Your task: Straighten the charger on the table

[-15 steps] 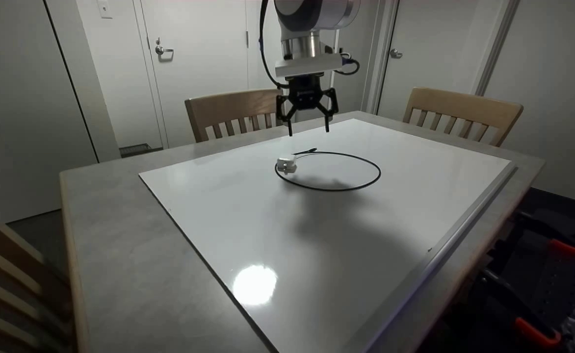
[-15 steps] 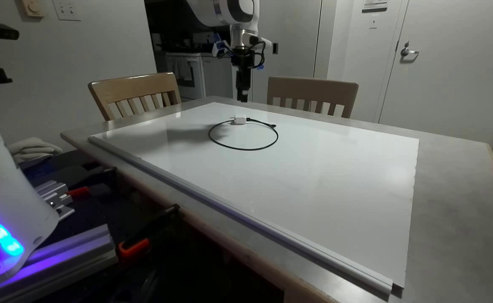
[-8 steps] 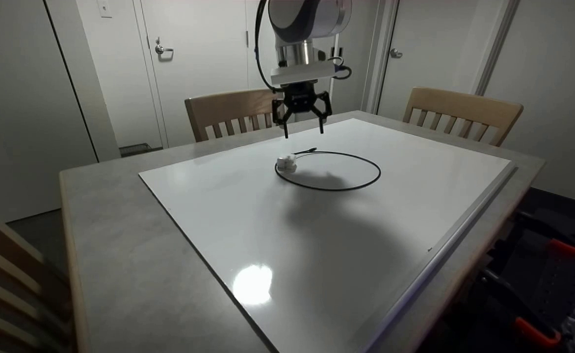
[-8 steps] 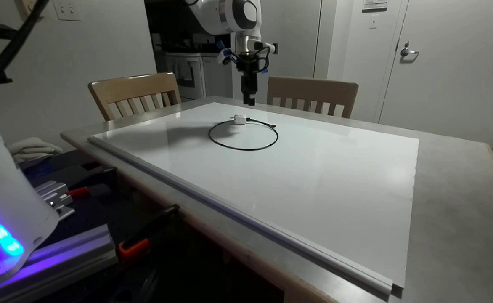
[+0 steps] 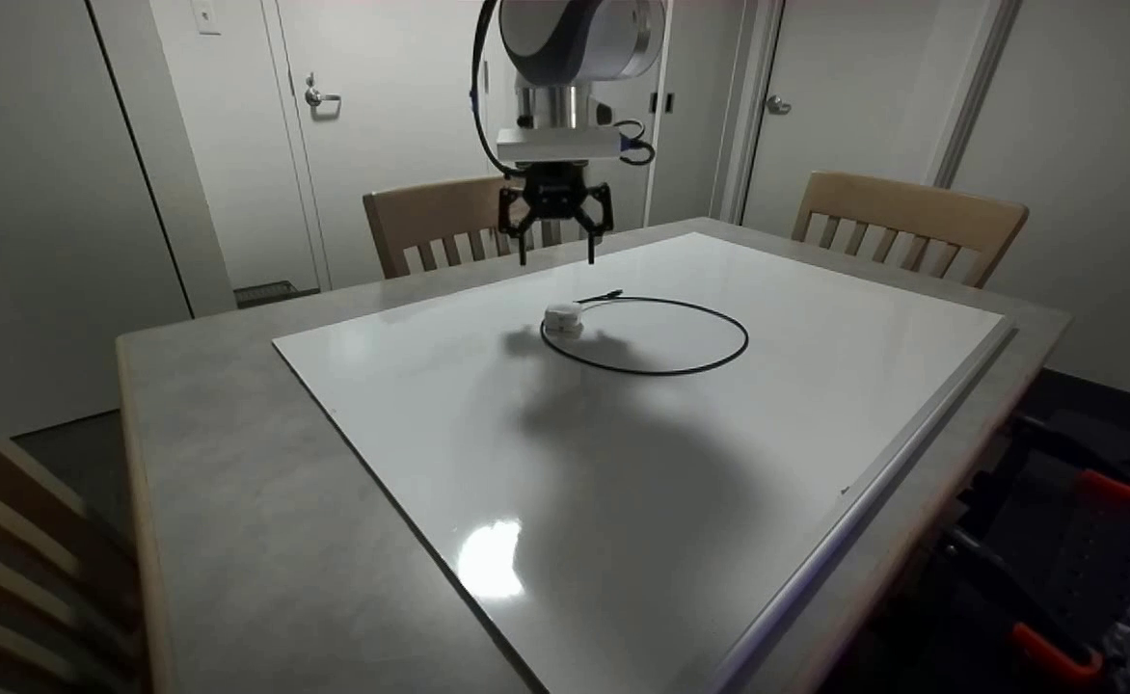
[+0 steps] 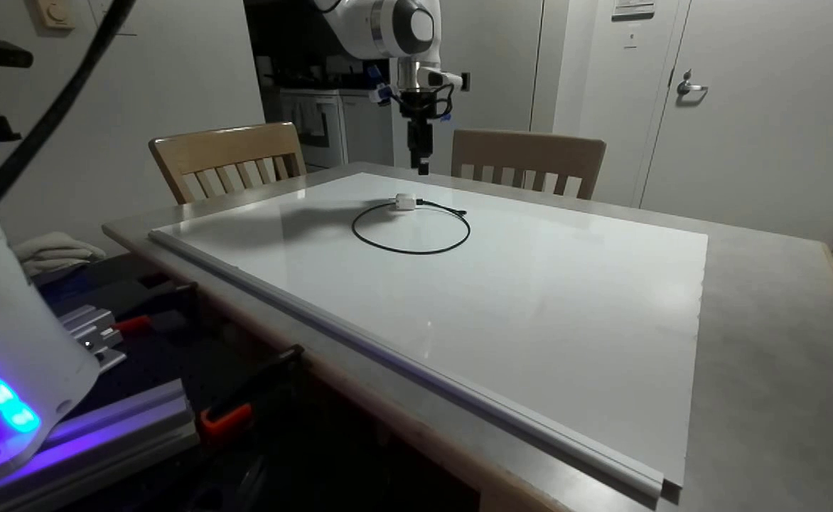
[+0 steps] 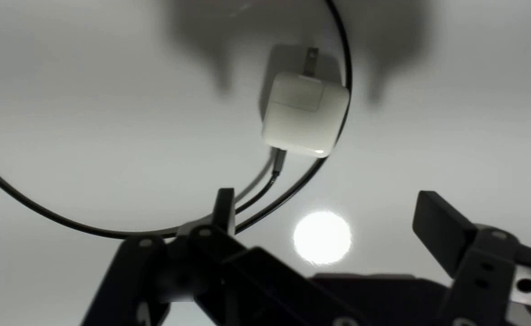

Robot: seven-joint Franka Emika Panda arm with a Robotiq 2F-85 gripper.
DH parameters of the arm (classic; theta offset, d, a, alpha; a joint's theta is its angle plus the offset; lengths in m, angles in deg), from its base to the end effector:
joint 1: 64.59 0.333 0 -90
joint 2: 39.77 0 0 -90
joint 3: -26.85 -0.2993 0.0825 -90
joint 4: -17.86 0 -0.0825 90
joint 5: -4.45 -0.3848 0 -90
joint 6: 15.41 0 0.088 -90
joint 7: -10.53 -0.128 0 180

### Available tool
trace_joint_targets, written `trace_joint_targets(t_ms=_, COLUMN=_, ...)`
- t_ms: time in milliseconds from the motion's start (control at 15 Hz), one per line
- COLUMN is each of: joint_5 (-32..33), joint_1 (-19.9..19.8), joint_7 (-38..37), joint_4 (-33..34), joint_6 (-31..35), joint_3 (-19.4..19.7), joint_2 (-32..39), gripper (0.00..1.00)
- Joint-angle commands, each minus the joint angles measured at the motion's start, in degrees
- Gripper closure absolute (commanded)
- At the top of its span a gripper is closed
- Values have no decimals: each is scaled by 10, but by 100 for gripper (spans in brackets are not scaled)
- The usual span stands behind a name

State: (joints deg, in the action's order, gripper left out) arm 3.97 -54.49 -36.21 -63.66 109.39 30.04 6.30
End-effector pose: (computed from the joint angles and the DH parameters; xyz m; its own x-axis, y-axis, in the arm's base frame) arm 0.7039 0.0918 0.1804 0.7748 -0.6321 -0.0083 -0.6307 -0.7739 0.0576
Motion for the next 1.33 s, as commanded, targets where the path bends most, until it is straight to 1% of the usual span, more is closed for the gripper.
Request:
trace_joint_targets(t_ms=0, joint_5=-8, joint_1=2, joint_7=2, joint_4=4, joint_6=3, joint_3=0, joint_2=1, gripper=0)
trace_joint_targets(t_ms=267, joint_5=-13, joint_1=3, joint_7=2, joint_4=6, joint_6=8, joint_3=-3, joint_2=1, gripper=0)
trace_joint_targets(t_ms=467, joint_5=-20, joint_1=2, joint_7=4, joint_4=12, joint_6=-17, joint_3=-10, joint_2=3, gripper=0)
trace_joint_targets(t_ms=733, joint_5=-20, joint_1=7, joint_7=-4, joint_4=-2, joint_6=-14, joint_3=-12, joint_2=-2, gripper=0)
trace_joint_targets(t_ms=867, joint_5=-9, joint_1=18, joint_7=-21, joint_4=-15, joint_6=-7, joint_3=-2, joint_2=-6, gripper=0)
trace_joint_targets(t_ms=1267, joint_5=-13, joint_1=21, joint_7=-57, joint_4=-47, joint_6=13, joint_3=-3, joint_2=-8, gripper=0)
